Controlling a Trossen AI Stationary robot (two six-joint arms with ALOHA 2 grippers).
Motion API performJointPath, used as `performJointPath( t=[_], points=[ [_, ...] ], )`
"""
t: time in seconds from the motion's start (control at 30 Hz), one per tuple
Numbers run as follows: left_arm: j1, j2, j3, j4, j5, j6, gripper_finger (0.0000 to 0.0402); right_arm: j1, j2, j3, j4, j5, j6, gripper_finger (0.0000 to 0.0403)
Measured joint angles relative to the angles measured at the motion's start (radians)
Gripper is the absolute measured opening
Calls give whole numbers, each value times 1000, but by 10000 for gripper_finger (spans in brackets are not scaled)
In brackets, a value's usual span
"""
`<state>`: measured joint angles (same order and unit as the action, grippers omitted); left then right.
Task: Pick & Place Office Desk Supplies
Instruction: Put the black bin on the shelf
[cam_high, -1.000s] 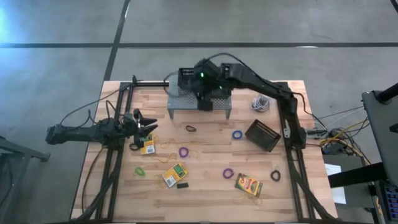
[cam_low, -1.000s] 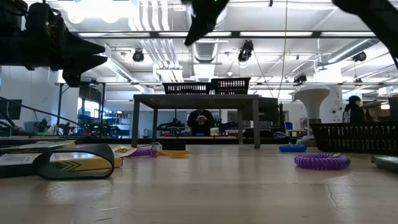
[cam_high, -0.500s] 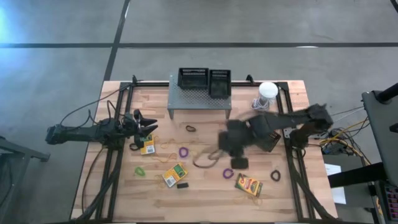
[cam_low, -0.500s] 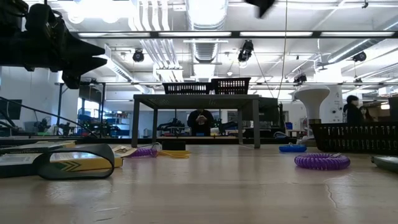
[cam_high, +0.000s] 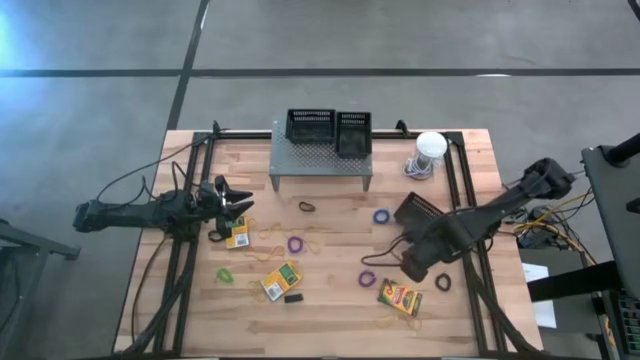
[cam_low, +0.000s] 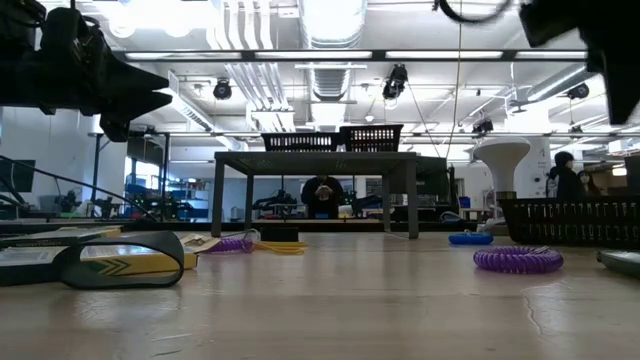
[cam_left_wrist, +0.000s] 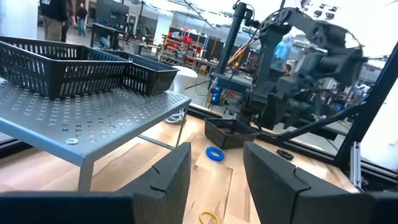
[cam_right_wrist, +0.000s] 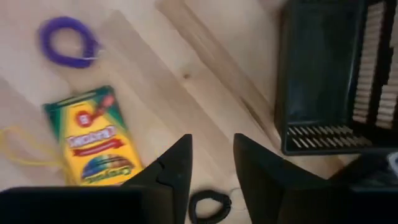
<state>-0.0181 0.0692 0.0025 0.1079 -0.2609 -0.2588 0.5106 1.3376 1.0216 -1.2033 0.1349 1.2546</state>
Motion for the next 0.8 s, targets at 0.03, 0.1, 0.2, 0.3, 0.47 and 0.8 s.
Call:
performJointPath(
  t=[0.03, 0.1, 0.2, 0.3, 0.47, 0.8],
  points=[
    [0, 0, 0, 0, 0, 0, 152, 0, -21, -37, 25, 1, 7, 135],
    [0, 0, 0, 0, 0, 0, 152, -11, -57, -104, 88, 14, 8, 156],
    [0, 0, 0, 3, 0, 0, 152, -35, -100, -184, 174, 38, -3, 185],
    [0, 0, 0, 4, 0, -1, 152, -56, -126, -247, 230, 64, -5, 206],
    [0, 0, 0, 8, 0, -2, 152, -77, -124, -305, 263, 96, -16, 214],
    [0, 0, 0, 8, -1, -3, 152, -77, -119, -386, 312, 131, 11, 182]
  ],
)
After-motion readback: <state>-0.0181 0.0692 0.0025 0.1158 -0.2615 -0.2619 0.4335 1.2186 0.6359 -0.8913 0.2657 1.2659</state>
